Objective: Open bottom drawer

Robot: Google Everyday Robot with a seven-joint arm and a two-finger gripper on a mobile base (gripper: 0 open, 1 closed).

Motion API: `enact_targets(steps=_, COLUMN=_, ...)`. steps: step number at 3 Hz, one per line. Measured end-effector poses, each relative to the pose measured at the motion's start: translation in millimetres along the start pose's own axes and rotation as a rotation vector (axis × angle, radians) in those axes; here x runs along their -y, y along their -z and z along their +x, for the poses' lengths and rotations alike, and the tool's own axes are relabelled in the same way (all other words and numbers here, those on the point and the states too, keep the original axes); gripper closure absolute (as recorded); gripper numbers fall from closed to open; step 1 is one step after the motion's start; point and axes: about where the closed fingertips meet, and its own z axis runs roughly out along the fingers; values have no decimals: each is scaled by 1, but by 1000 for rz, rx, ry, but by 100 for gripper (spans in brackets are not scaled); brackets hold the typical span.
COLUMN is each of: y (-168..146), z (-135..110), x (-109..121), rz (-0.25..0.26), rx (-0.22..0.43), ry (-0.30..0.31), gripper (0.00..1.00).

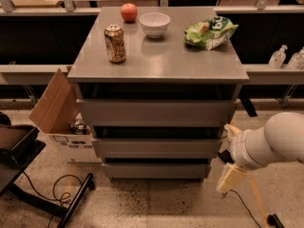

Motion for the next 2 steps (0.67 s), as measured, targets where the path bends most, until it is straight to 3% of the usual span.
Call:
enact_targets(steps=1, y=-20, z=0, x=-11, rz=-2, rx=-47, ry=19, gripper=0)
enact_targets(steps=2, y=-78, z=7, x=-33, rz=-30, rx=-118, ry=65, gripper=0)
